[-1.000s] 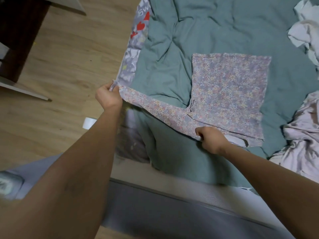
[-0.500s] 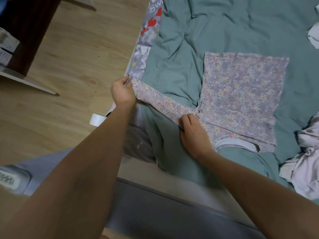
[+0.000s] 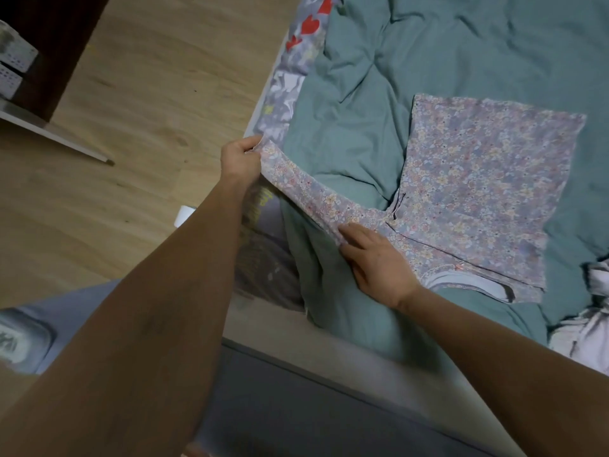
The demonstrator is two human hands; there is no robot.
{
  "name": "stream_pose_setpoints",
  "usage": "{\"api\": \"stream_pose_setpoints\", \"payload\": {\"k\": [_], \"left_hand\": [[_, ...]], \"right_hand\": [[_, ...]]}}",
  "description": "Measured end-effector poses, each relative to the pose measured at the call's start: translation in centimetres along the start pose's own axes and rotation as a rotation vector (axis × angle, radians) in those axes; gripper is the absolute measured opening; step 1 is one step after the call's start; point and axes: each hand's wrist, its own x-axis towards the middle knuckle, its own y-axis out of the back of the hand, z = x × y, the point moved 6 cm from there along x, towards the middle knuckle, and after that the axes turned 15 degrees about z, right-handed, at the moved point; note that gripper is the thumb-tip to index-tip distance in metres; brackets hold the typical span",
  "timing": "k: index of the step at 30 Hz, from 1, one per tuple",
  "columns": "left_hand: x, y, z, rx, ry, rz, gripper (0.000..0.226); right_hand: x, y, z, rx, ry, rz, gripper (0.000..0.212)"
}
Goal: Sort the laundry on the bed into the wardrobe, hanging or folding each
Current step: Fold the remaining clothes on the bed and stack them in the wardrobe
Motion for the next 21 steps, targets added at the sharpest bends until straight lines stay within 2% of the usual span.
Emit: {"api": "stream_pose_setpoints", "payload": {"k": [2, 3, 5, 6, 7, 9, 11, 13, 15, 16, 18, 20, 21], "left_hand": [[-0.7, 0.2, 0.3, -0.038, 0.046, -0.041, 0.043], [-0.9, 0.3, 0.2, -0.064, 0.059, -0.055, 0.045], [-1.6, 1.0, 0.7, -0.099, 0.071, -0.076, 0.048], [-1.9, 1.4, 1.0, -0.121, 0.077, -0.082, 0.048], [-2.2, 1.6, 1.3, -0.154, 0.084, -0.092, 0.048], [-2.7, 1.9, 1.6, -0.216, 0.114, -0.11, 0.048], [-3.3, 1.8, 2.0, -0.239, 0.137, -0.145, 0.047], [-4.0, 1.6, 2.8, -0.246, 0.141, -0.179, 0.047], [-5.1, 1.4, 4.0, -0.303, 0.157, -0.215, 0.047], [-5.7, 1.1, 4.8, -0.346, 0.159, -0.245, 0.046], [-7.6, 0.4, 6.7, -0.385, 0.124, -0.324, 0.046], [-10.2, -0.8, 8.8, -0.39, 0.072, -0.404, 0.047], [-11.6, -1.6, 9.7, -0.387, 0.048, -0.444, 0.048]], "right_hand": [[0.3, -0.1, 0.1, 0.065, -0.024, -0.047, 0.03], [0.8, 0.1, 0.2, 0.155, -0.121, -0.026, 0.025], [2.2, 0.7, 0.9, 0.343, -0.393, 0.17, 0.014], [2.8, 0.7, 1.2, 0.339, -0.488, 0.27, 0.021], [3.3, 0.0, 1.3, 0.282, -0.54, 0.28, 0.033], [4.0, -2.6, 0.0, 0.135, -0.482, 0.044, 0.054], [4.3, -4.3, -2.7, 0.111, -0.298, -0.123, 0.068], [4.7, -3.2, -5.0, 0.224, -0.163, -0.073, 0.075], [5.1, -0.4, -5.6, 0.392, -0.186, 0.12, 0.061], [5.1, 1.2, -5.0, 0.465, -0.298, 0.229, 0.049], [4.7, 4.3, -2.1, 0.703, -0.688, 0.408, 0.029], [4.5, 6.9, 0.6, 1.149, -1.052, 0.487, 0.031], [4.4, 8.2, 1.7, 1.309, -1.145, 0.462, 0.036]]}}
